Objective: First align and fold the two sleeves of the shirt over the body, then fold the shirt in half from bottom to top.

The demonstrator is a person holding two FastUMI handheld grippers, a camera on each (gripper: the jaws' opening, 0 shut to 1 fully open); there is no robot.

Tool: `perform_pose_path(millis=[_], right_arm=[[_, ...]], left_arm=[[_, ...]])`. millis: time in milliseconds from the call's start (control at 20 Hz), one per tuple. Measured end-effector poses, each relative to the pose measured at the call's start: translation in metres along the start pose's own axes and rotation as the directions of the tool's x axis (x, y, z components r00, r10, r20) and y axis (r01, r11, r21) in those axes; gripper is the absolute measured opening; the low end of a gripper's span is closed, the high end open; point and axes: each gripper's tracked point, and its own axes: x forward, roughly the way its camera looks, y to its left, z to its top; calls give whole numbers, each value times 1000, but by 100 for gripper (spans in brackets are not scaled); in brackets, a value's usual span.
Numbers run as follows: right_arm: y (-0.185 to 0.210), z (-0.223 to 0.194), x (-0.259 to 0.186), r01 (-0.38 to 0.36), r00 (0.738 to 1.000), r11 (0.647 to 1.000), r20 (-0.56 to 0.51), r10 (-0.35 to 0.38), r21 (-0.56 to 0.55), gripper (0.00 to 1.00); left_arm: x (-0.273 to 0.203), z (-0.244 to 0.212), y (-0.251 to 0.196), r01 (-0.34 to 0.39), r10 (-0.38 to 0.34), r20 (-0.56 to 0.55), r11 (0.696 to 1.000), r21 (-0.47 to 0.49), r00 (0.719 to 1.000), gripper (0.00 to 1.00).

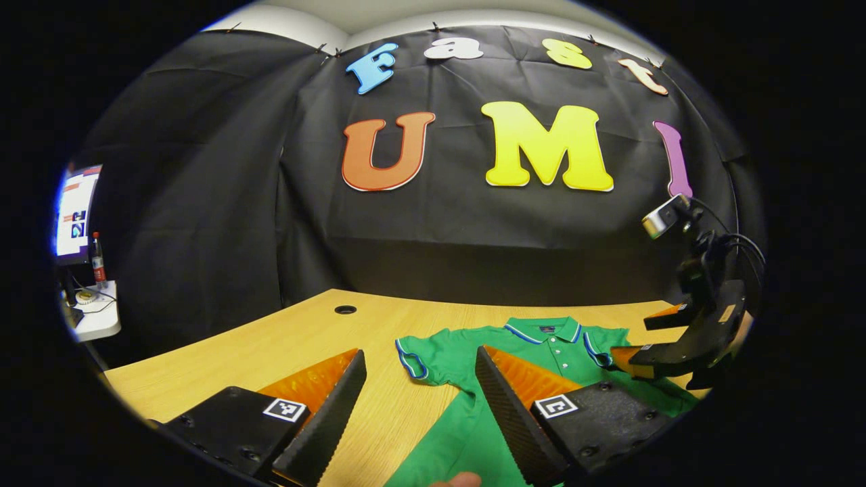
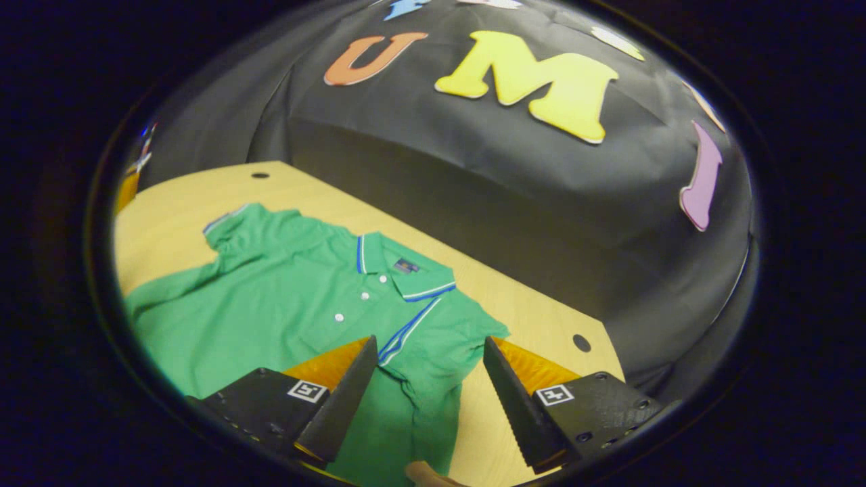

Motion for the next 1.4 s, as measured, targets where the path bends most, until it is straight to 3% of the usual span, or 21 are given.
perform_pose_path(millis=[350, 750, 850, 1050, 1150, 1300, 1400], right_arm=[[-9, 29, -77, -13, 983, 990, 183, -12, 138, 95], [-37, 9, -155, -35, 973, 949, 226, -39, 313, 97], [-51, 3, -167, -30, 971, 939, 234, -54, 344, 97], [-67, -13, -197, -32, 955, 931, 285, -79, 365, 95], [-71, -24, -205, -30, 954, 932, 289, -81, 361, 95], [-75, -31, -204, -23, 958, 934, 275, -81, 357, 95], [-73, -33, -201, -32, 960, 936, 272, -70, 351, 95]], left_arm=[[42, 15, -13, 43, -44, -51, 999, -16, 998, 100], [106, 24, 4, 35, -57, -226, 994, -101, 972, 100], [130, 0, 9, 30, -66, -322, 993, -115, 944, 100], [159, -55, 21, -23, -27, -512, 995, -93, 859, 100], [168, -70, 18, -23, -43, -547, 993, -113, 836, 100], [176, -80, 7, -8, -81, -556, 988, -157, 827, 100], [174, -90, -3, 13, -122, -582, 982, -189, 804, 95]])
